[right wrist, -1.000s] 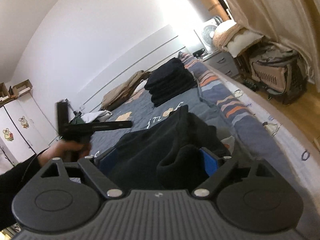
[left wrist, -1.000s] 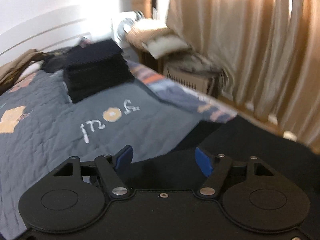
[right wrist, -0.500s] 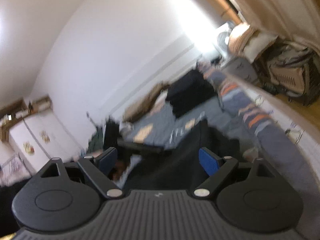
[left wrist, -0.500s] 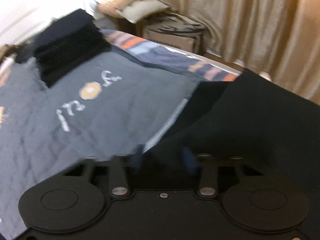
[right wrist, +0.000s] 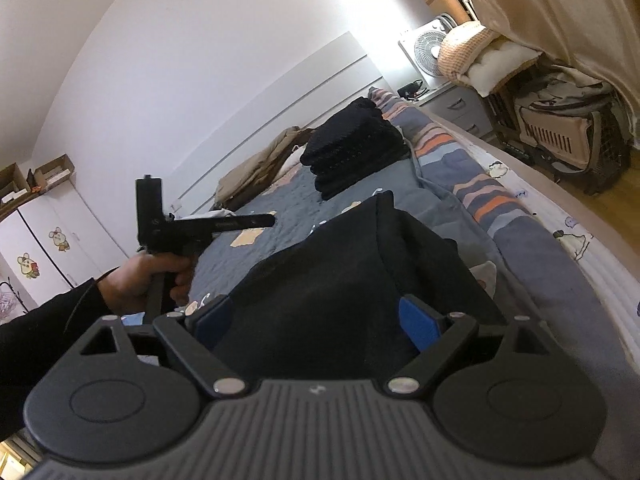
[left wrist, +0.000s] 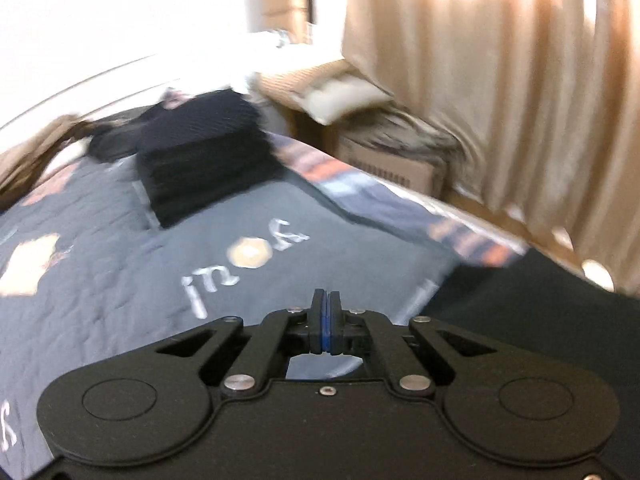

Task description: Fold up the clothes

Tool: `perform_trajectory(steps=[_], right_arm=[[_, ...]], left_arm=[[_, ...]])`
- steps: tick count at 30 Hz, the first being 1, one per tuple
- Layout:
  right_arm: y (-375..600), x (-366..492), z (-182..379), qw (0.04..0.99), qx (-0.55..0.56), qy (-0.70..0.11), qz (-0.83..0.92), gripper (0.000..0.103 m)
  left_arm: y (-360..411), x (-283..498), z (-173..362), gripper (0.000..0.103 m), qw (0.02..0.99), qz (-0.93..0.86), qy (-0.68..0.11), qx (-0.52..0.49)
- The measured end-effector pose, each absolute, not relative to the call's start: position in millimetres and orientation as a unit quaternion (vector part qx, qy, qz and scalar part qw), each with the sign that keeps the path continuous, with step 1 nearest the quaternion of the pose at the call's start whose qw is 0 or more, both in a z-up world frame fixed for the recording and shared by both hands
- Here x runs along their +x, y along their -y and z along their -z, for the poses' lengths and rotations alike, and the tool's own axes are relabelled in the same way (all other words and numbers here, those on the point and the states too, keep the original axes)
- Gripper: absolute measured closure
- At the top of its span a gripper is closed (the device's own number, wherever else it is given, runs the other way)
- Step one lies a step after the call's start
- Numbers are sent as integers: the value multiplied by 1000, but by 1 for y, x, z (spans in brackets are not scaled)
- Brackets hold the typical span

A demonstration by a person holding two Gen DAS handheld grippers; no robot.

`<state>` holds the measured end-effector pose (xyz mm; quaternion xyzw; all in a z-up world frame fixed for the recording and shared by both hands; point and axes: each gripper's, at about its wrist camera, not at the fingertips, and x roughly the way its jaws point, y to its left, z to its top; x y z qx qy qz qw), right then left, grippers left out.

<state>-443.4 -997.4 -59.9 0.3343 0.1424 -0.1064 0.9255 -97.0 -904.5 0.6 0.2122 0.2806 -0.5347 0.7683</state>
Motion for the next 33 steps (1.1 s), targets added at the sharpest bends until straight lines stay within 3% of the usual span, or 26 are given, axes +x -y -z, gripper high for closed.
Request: perform_trajectory(steps=[4, 6, 7, 8, 9, 15, 16, 18, 20, 22, 25, 29, 30, 31, 32, 33], right_arm=[[996, -442, 59, 926, 331, -144, 107, 13], [996, -441, 59, 926, 333, -144, 109, 12], [995, -441, 59, 926, 331, -144, 109, 12], [995, -441, 59, 926, 330, -145, 108, 12], [995, -441, 58, 927, 329, -145, 108, 11], [998, -444, 59, 925, 337, -141, 101, 11], [999, -444, 60, 926, 336, -142, 101, 11], [999, -443, 59, 926, 334, -144, 101, 11], [1000, -443, 58, 926, 334, -144, 100, 11], [1000, -442, 58, 926, 336, -143, 100, 11], [999, -443, 59, 925, 338, -142, 99, 11], [998, -443, 59, 925, 338, -143, 99, 11], [998, -443, 58, 925, 338, -143, 99, 11], [998, -442, 59, 925, 338, -143, 99, 11], [998, -442, 59, 925, 338, -143, 100, 11], [998, -442, 59, 925, 339, -142, 100, 11]], left_arm=[[916, -98, 0, 99, 759, 544, -285, 217], [927, -101, 4, 76, 747, 552, -291, 228], [932, -102, 5, 53, 741, 557, -293, 234], [938, -106, 8, 45, 735, 564, -291, 239], [944, -111, 11, 45, 728, 572, -289, 244], [968, -129, 32, 45, 685, 610, -309, 251], [971, -129, 36, 49, 679, 612, -318, 253], [977, -130, 43, 64, 665, 615, -337, 257], [982, -130, 51, 95, 652, 617, -355, 261], [983, -136, 50, 103, 660, 615, -332, 275], [982, -138, 42, 103, 693, 602, -300, 262], [986, -129, 35, 101, 702, 597, -311, 230], [988, -129, 35, 99, 704, 596, -309, 232], [991, -130, 35, 87, 700, 599, -309, 236], [994, -132, 35, 60, 696, 603, -309, 240], [996, -134, 37, 44, 694, 605, -306, 243]])
